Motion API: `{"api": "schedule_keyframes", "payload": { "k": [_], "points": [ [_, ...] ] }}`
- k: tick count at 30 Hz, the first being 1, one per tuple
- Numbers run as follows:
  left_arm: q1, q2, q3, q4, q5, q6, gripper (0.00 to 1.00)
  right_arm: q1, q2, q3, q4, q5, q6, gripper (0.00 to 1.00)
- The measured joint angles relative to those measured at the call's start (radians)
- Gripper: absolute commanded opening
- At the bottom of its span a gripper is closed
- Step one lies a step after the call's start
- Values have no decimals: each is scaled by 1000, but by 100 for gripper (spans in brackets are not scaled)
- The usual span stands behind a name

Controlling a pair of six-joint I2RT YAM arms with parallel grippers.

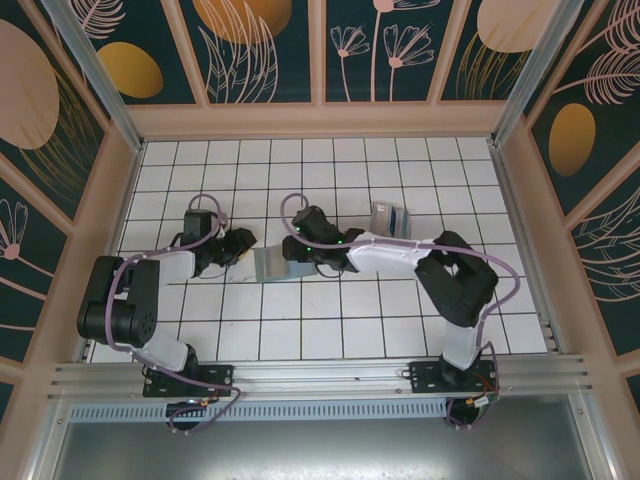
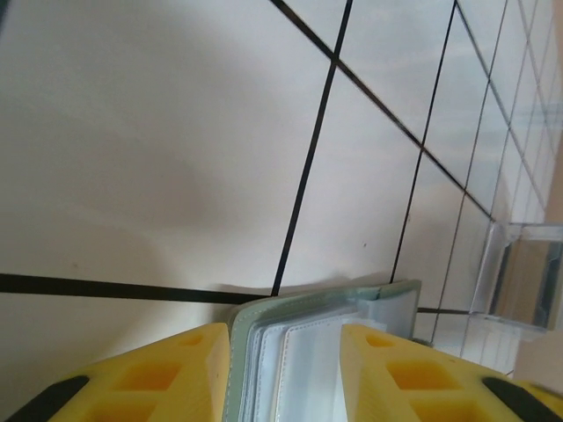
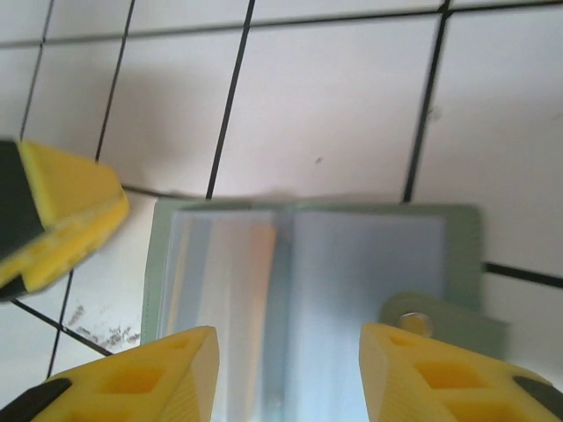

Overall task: Put the credit cards into the card holder
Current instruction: Flip over the card slot in the card holder, then pick up the credit card from the storage box.

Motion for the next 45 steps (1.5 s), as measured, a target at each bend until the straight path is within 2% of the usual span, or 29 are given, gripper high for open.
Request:
{"api": "schedule_keyframes", "payload": {
  "k": [5,7,12,17,22,27,33,45],
  "points": [
    [-43,-3,29,-57,-73,55,42,-76,-58,-23,-20,31,-20,48],
    [-58,-3,41,-80,-99,77,44,-118,-72,-23,-48,48,-47,51],
    [-107,0,64,-122,-145,133,46,-251,-127,-19,-150,91,-112,53],
    [-138,0,87,-183,-232,187,46,-343,-142,28,-281,172,-147,54],
    [-164,0,109,-233,-323,232,46,-354,-108,106,-398,264,-164,55],
    [-167,0,110,-259,-382,250,46,-371,-6,202,-500,364,-165,56],
    [-167,0,110,-261,-388,253,47,-373,81,254,-567,455,-161,56],
    [-167,0,110,-262,-389,254,47,-372,98,250,-623,550,-127,53]
  ]
}}
